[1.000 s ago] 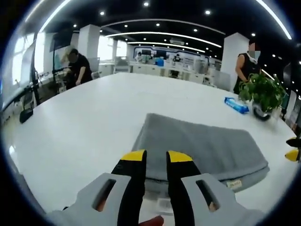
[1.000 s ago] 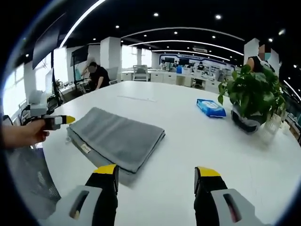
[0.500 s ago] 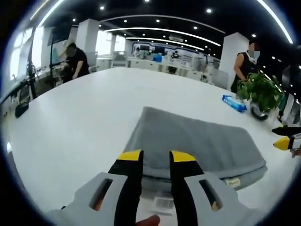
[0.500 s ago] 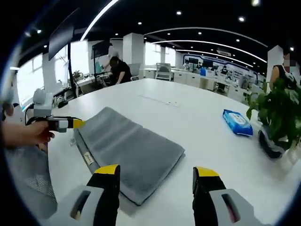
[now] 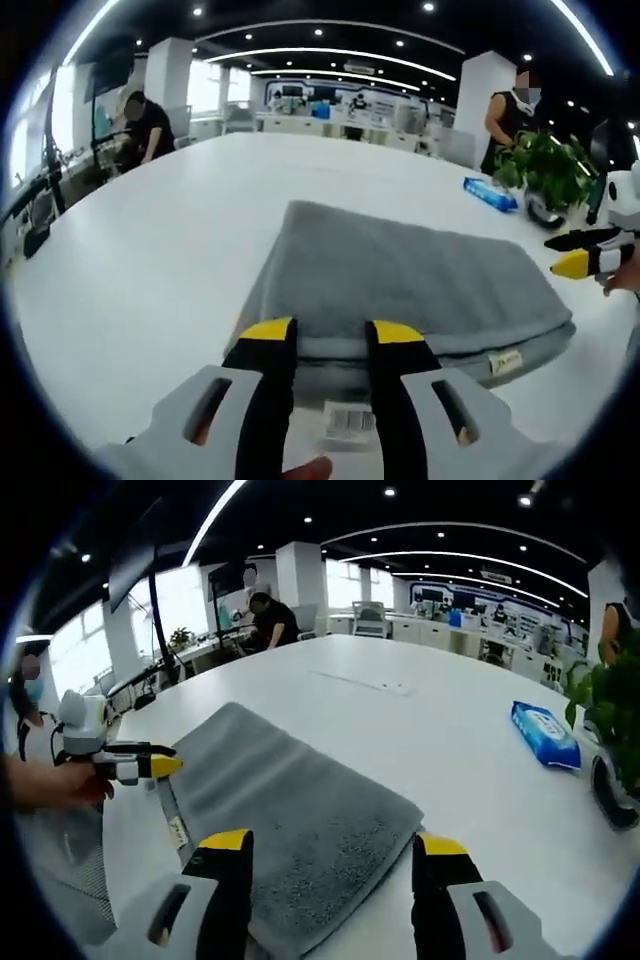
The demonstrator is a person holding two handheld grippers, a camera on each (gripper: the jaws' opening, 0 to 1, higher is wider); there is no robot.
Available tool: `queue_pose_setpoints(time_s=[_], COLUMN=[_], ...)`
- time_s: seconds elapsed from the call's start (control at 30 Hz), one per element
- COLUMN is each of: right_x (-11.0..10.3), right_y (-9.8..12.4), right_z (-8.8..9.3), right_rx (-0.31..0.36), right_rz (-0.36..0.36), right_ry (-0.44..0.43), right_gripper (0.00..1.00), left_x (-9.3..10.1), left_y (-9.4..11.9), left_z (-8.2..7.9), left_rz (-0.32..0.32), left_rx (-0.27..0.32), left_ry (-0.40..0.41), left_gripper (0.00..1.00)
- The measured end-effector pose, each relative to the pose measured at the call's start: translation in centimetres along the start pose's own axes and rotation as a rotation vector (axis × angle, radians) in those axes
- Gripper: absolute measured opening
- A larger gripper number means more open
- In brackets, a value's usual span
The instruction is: Open the folded towel by lifting each exposed corner and separating the folded layers until the towel lies flat within the target outline without major curled edges
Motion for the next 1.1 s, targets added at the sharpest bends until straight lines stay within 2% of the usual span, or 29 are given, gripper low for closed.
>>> queue_pose_setpoints(time_s=[0.1, 0.2, 0.3, 0.4, 0.5, 0.57, 0.77, 0.87, 1.1], right_x=[0.0, 0.1, 0.0, 0.1, 0.2, 0.0, -0.1, -0.4, -0.9], right_y=[-1.2, -2.4, -3.2, -3.8, -3.7, -3.6, -3.3, -3.2, -2.4], right_z=[0.6, 1.6, 2.0, 2.0, 2.5, 2.7, 2.9, 2.9, 3.1], right_rx=[-0.019, -0.058, -0.058, -0.039, -0.044, -0.025, 0.022, 0.024, -0.044], right_rz=[-0.037, -0.065, -0.075, -0.071, -0.069, -0.057, -0.047, -0.034, 0.011], right_ry=[-0.013, -0.020, -0.022, 0.014, 0.111, 0.121, 0.111, 0.102, 0.070], right_gripper=[0.66, 0.66, 0.67, 0.65, 0.62, 0.62, 0.62, 0.61, 0.61], left_x=[0.1, 0.2, 0.2, 0.2, 0.0, -0.1, -0.1, -0.2, -0.4], left_y=[0.2, 0.3, 0.1, -0.3, -0.4, -0.3, -0.5, -0.6, -0.8], left_z=[0.1, 0.2, 0.2, 0.3, 0.6, 0.6, 0.6, 0.5, 0.3], left_rz=[0.002, 0.007, 0.002, 0.003, 0.004, 0.014, 0.043, 0.071, 0.138], left_rx=[0.007, -0.011, -0.029, -0.038, -0.020, -0.014, -0.025, -0.038, -0.042], left_ry=[-0.009, -0.057, -0.063, -0.080, -0.078, -0.078, -0.079, -0.090, -0.103], left_gripper=[0.28, 0.28, 0.28, 0.28, 0.28, 0.28, 0.28, 0.28, 0.28])
Point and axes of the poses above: the point that each gripper's makers call its tool centre point, and the gripper's own axes: y roughly backward along the fingers, x roughly to its right, z roughly out of its underside, the point moved 3 cm from there along y, roughly backward along the fingers, and after that the axes turned 12 degrees about x, right-handed, at the moved point
